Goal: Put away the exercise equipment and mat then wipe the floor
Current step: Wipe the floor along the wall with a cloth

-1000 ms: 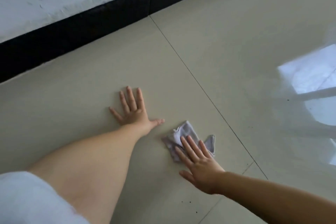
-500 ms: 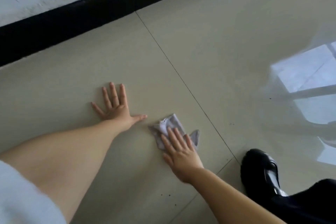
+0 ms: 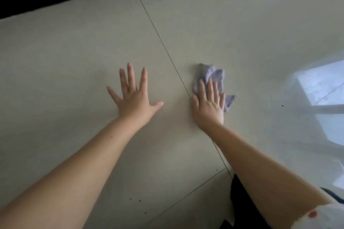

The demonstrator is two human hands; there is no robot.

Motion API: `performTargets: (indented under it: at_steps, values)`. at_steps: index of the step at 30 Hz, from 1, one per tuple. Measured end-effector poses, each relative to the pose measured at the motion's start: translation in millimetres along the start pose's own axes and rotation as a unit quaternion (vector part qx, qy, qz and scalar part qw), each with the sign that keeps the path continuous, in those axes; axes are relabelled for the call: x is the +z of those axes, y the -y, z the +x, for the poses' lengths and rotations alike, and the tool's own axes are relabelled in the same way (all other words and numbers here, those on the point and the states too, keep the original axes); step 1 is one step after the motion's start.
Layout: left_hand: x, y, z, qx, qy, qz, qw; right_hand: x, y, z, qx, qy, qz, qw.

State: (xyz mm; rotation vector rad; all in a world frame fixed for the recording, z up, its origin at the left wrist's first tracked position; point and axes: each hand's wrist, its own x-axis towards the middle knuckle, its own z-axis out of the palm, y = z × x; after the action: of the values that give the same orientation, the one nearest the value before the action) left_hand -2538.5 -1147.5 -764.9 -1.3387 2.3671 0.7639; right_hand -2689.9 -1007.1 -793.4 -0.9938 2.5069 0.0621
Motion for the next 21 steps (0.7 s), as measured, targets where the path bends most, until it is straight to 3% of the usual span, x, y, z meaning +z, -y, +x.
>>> performTargets:
  at_steps: [3,5,8,10,13,15,17,19,21]
  values:
    - [18,-14,-6,-0.034,0.054,-0.045,0.997,31,13,-70,-0.229,0.011,-0.074,0.971]
    - [26,-10,-6,-0.027,0.077,-0.011,0.997,27,-8,-70,-0.317,0.074,-0.123,0.937]
    - [27,-12,-3,-0.031,0.090,0.015,0.995,4,-45,-30,-0.381,0.086,-0.184,0.902]
    - [28,-19,0,-0.045,0.094,0.019,0.994,-14,-68,7,-0.346,0.053,-0.162,0.923]
    - [30,-21,2,-0.059,0.097,0.035,0.993,-48,-105,65,-0.122,0.041,-0.075,0.989]
    - [30,-21,4,-0.067,0.108,0.035,0.991,-72,-127,95,0.054,0.049,0.001,0.997]
    - [29,-21,4,-0.070,0.117,0.030,0.990,-84,-132,112,0.173,0.028,0.063,0.983]
    - [27,-21,4,-0.071,0.130,0.022,0.989,-79,-108,110,0.198,0.016,0.064,0.978]
    - [24,-21,3,-0.074,0.137,0.018,0.988,-56,-58,89,0.083,0.009,0.019,0.996]
